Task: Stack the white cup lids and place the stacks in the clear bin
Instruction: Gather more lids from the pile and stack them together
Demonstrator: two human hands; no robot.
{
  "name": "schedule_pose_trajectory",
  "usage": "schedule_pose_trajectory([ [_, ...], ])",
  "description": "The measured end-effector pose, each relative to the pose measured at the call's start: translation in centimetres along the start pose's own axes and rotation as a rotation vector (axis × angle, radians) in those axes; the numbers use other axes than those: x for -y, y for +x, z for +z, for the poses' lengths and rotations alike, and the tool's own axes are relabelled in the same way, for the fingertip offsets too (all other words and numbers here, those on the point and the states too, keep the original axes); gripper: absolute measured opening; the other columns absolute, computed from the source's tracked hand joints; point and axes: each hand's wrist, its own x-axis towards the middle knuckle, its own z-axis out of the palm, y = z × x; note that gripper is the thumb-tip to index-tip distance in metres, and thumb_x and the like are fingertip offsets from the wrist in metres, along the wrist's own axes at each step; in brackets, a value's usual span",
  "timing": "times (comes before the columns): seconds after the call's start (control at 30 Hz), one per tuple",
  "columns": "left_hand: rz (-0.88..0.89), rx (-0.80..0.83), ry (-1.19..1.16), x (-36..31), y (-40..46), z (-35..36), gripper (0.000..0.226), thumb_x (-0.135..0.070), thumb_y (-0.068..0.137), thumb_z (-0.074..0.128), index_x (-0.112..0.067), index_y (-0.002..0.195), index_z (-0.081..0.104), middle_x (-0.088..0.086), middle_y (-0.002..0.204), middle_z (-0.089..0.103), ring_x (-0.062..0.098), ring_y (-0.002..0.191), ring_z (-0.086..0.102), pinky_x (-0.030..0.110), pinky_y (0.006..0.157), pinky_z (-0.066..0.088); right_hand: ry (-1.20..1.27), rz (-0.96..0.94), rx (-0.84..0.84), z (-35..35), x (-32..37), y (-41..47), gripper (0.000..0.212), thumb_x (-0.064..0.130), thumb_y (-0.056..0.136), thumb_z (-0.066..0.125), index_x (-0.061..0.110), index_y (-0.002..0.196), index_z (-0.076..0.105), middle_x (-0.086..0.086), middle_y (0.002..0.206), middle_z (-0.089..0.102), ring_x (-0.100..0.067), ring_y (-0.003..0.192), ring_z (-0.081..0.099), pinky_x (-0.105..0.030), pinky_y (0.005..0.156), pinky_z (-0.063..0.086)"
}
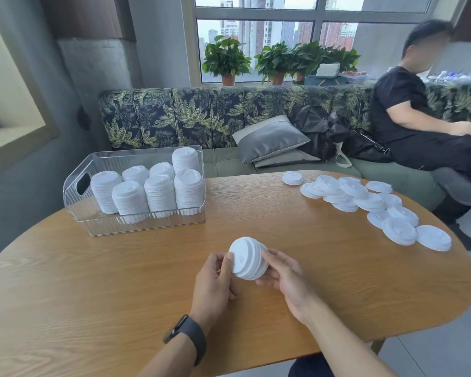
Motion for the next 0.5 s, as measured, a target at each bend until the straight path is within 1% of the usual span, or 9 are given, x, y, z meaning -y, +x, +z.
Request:
schedule_pose_trajectory([
  [0.13,-0.005,-0.012,-0.002,0.1,0.1,0.04,0.028,-0.044,0.105,0.052,-0.019,0.109,0.063,0.017,0.077,0.071,0.013,0.052,0.06,0.023,0.05,0.049,-0.004,0.01,-0.01,0.03,-0.13,0.2,0.029,0.024,0.106,0.052,0.008,0.119,0.073,-0.016,0.111,0.077,-0.025,0.095,0.075,-0.037,0.076,0.06],
  [0.2,-0.006,-0.011,-0.004,0.13,0.13,0.07,0.027,-0.044,0.105,0.052,-0.02,0.111,0.064,0.013,0.075,0.07,0.011,0.051,0.06,0.022,0.05,0.049,-0.008,0.007,-0.015,0.14,-0.11,0.13,0.032,0.025,0.107,0.048,0.009,0.119,0.073,-0.017,0.11,0.077,-0.027,0.096,0.074,-0.04,0.077,0.059],
  [0.27,-0.001,-0.008,-0.002,0.19,0.11,0.06,0.027,-0.044,0.105,0.052,-0.022,0.113,0.065,0.01,0.071,0.069,0.011,0.051,0.059,0.021,0.05,0.048,-0.03,-0.005,-0.013,0.32,-0.03,-0.12,0.031,0.032,0.105,0.053,0.014,0.119,0.074,-0.012,0.109,0.078,-0.027,0.099,0.075,-0.039,0.077,0.059],
  [0.37,0.007,0.004,0.005,0.18,0.03,-0.01,0.027,-0.044,0.105,0.052,-0.024,0.113,0.067,0.008,0.063,0.067,0.011,0.051,0.059,0.021,0.05,0.048,-0.092,-0.024,0.008,0.54,0.0,-0.38,0.031,0.035,0.095,0.069,0.018,0.121,0.074,-0.008,0.112,0.078,-0.023,0.105,0.073,-0.032,0.076,0.06],
  [0.43,0.006,0.008,0.0,0.09,-0.02,-0.01,0.027,-0.044,0.104,0.053,-0.024,0.112,0.067,0.007,0.062,0.066,0.01,0.051,0.059,0.021,0.05,0.049,-0.105,-0.023,0.016,0.62,0.03,-0.38,0.031,0.033,0.095,0.071,0.018,0.122,0.073,-0.008,0.113,0.077,-0.026,0.11,0.071,-0.031,0.075,0.059],
  [0.5,0.003,0.007,-0.005,-0.01,-0.05,-0.04,0.028,-0.045,0.104,0.054,-0.022,0.111,0.067,0.006,0.063,0.067,0.011,0.051,0.059,0.022,0.05,0.049,-0.101,-0.016,0.017,0.61,0.08,-0.39,0.027,0.03,0.097,0.068,0.018,0.12,0.075,-0.009,0.112,0.078,-0.028,0.11,0.071,-0.031,0.074,0.059],
])
